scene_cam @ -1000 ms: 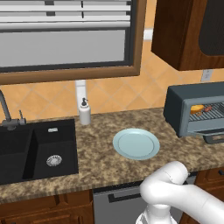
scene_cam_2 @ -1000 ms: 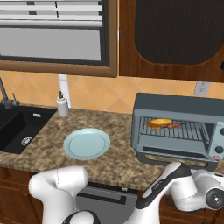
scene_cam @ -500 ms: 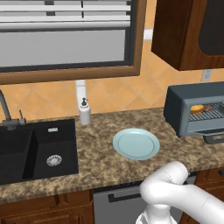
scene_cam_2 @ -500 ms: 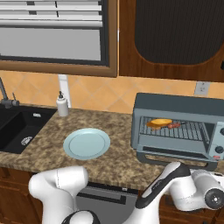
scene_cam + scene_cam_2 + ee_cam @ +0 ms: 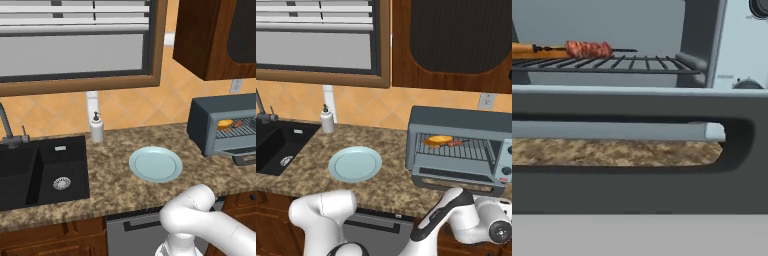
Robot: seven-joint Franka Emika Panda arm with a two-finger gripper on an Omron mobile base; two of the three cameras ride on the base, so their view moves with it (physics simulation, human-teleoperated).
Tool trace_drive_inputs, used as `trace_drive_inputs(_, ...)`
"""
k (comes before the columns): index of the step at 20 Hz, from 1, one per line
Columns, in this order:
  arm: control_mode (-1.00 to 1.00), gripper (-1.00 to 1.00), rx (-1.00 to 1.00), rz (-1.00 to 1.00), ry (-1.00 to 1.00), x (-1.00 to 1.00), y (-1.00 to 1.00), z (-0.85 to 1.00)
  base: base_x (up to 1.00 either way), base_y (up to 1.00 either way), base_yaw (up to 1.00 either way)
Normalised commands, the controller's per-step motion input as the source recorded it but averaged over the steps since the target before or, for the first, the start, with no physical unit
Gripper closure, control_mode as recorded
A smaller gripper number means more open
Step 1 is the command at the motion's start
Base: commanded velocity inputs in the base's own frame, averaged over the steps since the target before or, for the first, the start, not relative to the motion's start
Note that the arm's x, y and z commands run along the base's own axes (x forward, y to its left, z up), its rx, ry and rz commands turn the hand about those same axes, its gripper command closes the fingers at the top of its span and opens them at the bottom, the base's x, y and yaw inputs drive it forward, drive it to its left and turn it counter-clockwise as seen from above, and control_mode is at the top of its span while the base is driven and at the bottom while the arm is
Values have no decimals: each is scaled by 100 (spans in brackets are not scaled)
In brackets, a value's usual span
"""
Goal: Pick up the kebab skewer and baguette bread, and place them inside the toaster oven. Close the toaster oven door and start by setting the timer.
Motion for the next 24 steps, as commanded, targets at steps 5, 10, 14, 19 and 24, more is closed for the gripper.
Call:
trace_drive_inputs(5, -100, -100, 15, 0, -1, 22, 0, 100, 0, 0, 0)
trace_drive_inputs(10, -100, -100, 14, 0, -4, 7, 0, 100, 0, 0, 0)
trace_drive_inputs(14, -100, -100, 14, -3, -23, 26, 0, 99, 0, 0, 0)
trace_drive_inputs(19, -100, -100, 1, 0, -23, 60, 22, 42, 0, 0, 0)
trace_drive_inputs(24, -100, -100, -1, 0, -4, 42, 46, 0, 0, 0, 0)
